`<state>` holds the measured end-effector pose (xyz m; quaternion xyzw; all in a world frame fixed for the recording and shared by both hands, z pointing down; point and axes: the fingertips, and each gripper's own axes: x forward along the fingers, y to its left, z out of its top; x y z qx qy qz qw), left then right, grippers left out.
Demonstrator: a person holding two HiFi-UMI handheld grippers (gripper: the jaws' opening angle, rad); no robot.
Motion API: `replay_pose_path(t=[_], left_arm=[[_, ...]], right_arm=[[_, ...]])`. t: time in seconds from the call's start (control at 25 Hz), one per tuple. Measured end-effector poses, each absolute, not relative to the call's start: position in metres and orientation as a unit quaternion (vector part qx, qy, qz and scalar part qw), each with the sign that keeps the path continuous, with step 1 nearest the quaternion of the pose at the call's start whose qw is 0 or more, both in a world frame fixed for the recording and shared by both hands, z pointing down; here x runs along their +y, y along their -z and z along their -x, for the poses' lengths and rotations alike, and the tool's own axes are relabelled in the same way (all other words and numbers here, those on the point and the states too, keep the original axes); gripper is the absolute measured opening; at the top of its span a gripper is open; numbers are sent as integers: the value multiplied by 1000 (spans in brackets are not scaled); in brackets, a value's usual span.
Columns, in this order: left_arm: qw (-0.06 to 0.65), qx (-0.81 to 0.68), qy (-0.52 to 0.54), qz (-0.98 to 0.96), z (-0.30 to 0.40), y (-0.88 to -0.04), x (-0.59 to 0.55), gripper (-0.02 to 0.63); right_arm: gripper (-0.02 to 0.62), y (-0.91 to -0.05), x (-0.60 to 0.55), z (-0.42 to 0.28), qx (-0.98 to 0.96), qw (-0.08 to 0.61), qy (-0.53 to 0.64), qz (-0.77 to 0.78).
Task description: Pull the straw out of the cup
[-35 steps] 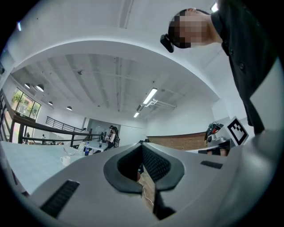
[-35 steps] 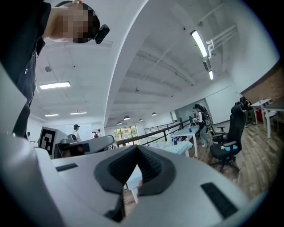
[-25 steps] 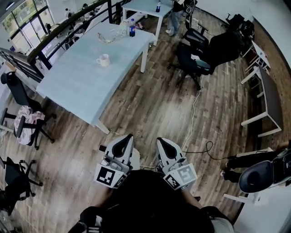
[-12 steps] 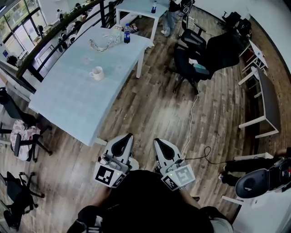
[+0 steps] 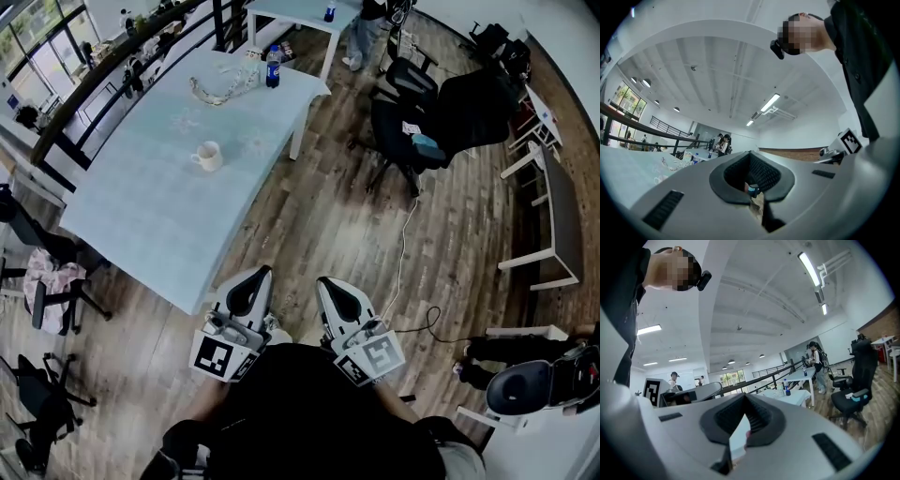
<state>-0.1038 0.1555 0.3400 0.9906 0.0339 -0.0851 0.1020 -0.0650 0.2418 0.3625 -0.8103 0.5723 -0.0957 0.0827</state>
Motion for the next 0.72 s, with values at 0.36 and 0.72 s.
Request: replay_pose_path(t=[0.36, 0.72], left_arm=[[98, 0, 96, -991, 112, -337, 128, 12], [96, -37, 90, -991, 107, -344, 107, 12]], right_arm=[[9, -363, 209, 68, 603, 66, 97, 789], [9, -364, 180, 51, 629, 60, 97, 769]])
